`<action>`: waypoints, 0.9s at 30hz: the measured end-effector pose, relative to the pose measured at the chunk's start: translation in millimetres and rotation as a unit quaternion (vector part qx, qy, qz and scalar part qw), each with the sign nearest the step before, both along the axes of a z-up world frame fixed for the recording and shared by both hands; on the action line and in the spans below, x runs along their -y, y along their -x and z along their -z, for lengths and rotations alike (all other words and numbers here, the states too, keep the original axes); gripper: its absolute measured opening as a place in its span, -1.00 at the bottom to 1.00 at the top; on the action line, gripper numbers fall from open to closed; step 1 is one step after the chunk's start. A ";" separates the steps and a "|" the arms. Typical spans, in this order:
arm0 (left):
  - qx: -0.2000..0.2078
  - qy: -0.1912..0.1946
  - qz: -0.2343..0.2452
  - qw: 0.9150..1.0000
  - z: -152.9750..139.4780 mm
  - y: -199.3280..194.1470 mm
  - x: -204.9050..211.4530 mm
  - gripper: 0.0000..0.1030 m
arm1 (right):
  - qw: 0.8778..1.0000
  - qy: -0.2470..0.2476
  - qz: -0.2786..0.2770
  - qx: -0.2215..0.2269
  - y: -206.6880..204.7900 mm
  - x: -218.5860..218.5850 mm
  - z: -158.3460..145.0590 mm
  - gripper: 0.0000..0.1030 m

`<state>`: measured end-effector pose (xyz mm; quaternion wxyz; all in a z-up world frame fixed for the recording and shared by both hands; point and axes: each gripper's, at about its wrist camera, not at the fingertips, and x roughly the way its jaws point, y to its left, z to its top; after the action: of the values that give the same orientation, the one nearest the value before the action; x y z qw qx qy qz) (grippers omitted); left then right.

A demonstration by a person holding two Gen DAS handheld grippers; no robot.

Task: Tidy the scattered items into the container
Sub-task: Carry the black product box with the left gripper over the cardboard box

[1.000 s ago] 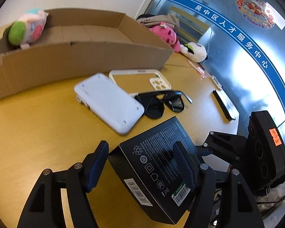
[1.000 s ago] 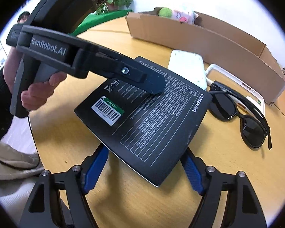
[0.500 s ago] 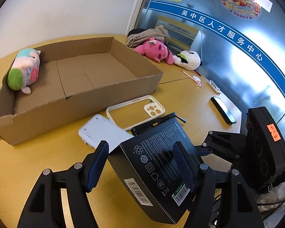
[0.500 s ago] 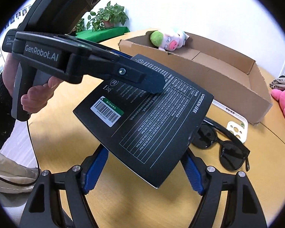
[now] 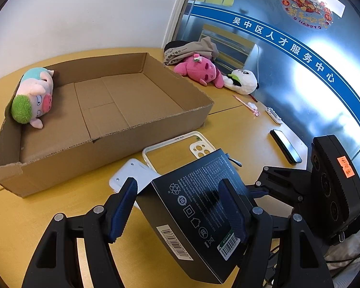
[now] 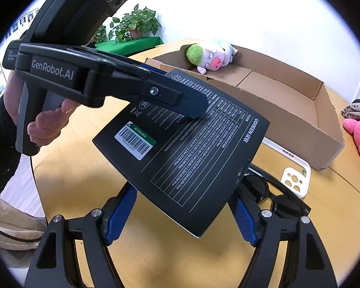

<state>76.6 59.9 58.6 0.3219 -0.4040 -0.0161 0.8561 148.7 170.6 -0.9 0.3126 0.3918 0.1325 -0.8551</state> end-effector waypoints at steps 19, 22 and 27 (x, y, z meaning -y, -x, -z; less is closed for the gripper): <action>-0.016 0.007 -0.007 1.000 -20.4 27.0 -6.1 0.43 | 1.000 0.003 0.003 -0.020 29.3 -4.6 -14.6 0.49; -0.034 -0.001 -0.009 0.999 -37.3 38.9 -6.1 0.43 | 0.999 0.001 0.005 -0.041 41.1 -6.6 -30.7 0.49; -0.069 -0.009 -0.017 0.997 -68.8 63.1 0.6 0.43 | 0.997 -0.015 -0.004 -0.078 64.3 -1.0 -58.3 0.49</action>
<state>13.5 59.3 127.4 0.3112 -0.3403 -0.0087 0.8873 84.5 171.7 57.4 0.2985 0.3279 0.1706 -0.8799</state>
